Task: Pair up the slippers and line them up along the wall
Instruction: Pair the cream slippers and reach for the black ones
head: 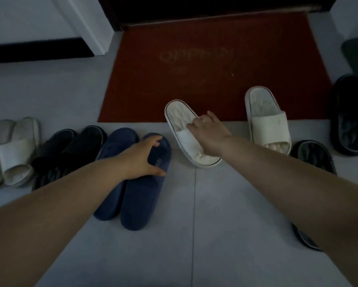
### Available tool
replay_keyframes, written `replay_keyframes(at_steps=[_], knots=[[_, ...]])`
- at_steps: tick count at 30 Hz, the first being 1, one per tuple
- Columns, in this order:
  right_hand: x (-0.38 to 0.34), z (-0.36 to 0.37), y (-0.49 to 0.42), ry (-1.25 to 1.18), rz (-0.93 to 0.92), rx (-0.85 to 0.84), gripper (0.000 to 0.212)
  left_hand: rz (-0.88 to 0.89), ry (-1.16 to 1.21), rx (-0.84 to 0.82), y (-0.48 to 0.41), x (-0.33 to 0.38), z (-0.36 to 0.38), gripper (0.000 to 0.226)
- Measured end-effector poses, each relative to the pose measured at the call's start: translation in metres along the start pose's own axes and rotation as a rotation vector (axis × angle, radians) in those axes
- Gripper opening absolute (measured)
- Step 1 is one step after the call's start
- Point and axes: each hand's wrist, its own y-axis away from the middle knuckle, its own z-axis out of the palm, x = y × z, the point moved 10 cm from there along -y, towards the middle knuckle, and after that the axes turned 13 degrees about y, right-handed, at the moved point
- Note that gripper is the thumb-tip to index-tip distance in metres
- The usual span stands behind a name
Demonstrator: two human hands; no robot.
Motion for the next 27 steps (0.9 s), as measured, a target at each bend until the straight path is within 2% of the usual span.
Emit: replay_keyframes(at_steps=[3,6,8,10,12,14,16,18,22,24,27], knots=[[-0.019,0.008,0.043,-0.167,-0.022,-0.015,0.092,0.006,-0.062,-0.021,-0.006,0.028,0.026,0.108],[-0.022,0.016,0.077,-0.385,-0.129,-0.024,0.094,0.029,-0.107,-0.063,-0.016,0.051,0.064,0.111],[0.034,0.018,0.076,-0.554,0.026,0.033,0.085,0.048,-0.156,-0.111,-0.023,0.057,0.09,0.11],[0.111,0.036,0.08,-0.478,0.291,0.015,0.083,0.074,-0.246,-0.173,-0.028,0.055,0.111,0.108],[0.173,0.067,0.097,-0.393,0.532,-0.168,0.094,0.139,-0.318,-0.179,-0.028,0.056,0.117,0.106],[0.187,0.096,0.114,-0.444,0.617,-0.358,0.101,0.187,-0.335,-0.16,-0.024,0.058,0.117,0.104],[0.17,0.108,0.119,-0.539,0.58,-0.373,0.094,0.211,-0.315,-0.116,-0.02,0.061,0.116,0.101],[0.147,0.103,0.118,-0.655,0.519,-0.289,0.077,0.228,-0.334,-0.051,-0.019,0.062,0.114,0.095],[0.085,0.088,0.129,-0.697,0.307,-0.273,0.06,0.284,-0.363,0.064,-0.018,0.063,0.119,0.09],[0.056,0.085,0.136,-0.728,0.237,-0.267,0.057,0.319,-0.363,0.054,-0.018,0.064,0.121,0.09],[0.041,0.077,0.14,-0.787,0.243,-0.227,0.058,0.381,-0.398,-0.009,-0.017,0.069,0.123,0.09]])
